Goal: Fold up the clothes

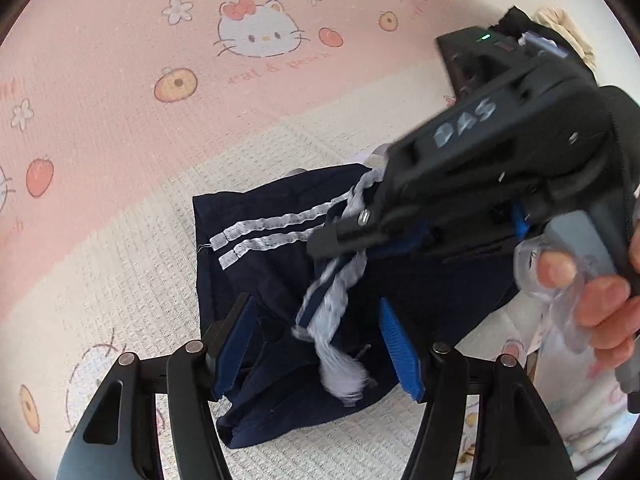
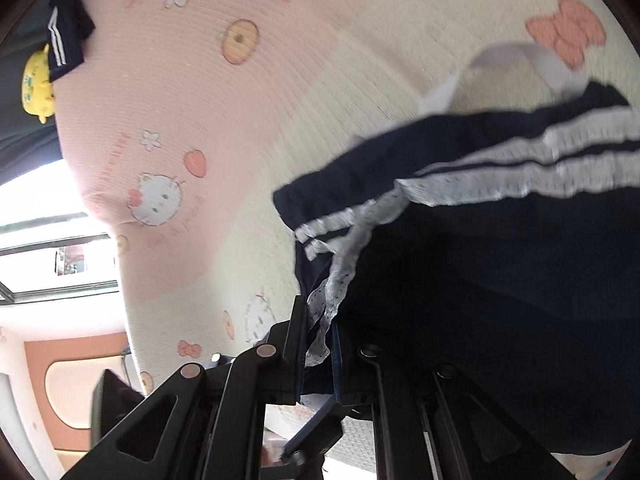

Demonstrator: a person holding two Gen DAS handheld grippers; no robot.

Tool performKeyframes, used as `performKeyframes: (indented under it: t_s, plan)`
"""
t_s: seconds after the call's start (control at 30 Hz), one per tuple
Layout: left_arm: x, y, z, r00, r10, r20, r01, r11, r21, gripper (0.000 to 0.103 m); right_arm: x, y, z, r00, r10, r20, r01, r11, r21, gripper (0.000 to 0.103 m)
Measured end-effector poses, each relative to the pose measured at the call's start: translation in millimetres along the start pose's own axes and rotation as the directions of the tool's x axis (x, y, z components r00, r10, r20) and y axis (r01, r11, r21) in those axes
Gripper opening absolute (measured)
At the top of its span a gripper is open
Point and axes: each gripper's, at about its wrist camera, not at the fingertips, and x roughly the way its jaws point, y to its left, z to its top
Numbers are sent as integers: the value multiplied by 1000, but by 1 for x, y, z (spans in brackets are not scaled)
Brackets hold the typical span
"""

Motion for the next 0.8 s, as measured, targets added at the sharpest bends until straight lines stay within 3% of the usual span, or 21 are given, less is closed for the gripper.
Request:
performKeyframes:
  t_s: [0.27,0.43,0.47,0.5,0.53,0.67,0.8]
  plan:
    - [4,-8,10,1000,3,22,-3,1000,13,60,-11,-2,6,999,33,32,-34,999,28,9]
    - [8,-13,16,999,-12,31,12,1000,-1,39,-13,-2,9,999,34,26,-34,999,14,9]
    - [10,-12,17,1000,-10,28,10,1000,-9,32,-15,-5,13,999,33,24,-33,999,12,9]
    - [12,-10,19,1000,-10,20,10,1000,-21,17,-15,-5,15,999,26,25,-26,1000,10,9]
    - [14,-9,20,1000,-10,12,10,999,-33,13,-15,-5,16,999,16,28,-16,1000,8,9]
    - [13,-1,27,1000,-27,8,28,998,-53,11,-13,-7,20,999,0,36,0,1000,14,9]
    - [10,7,43,999,-35,2,35,999,-11,11,-15,-6,26,999,-3,44,2,1000,20,9]
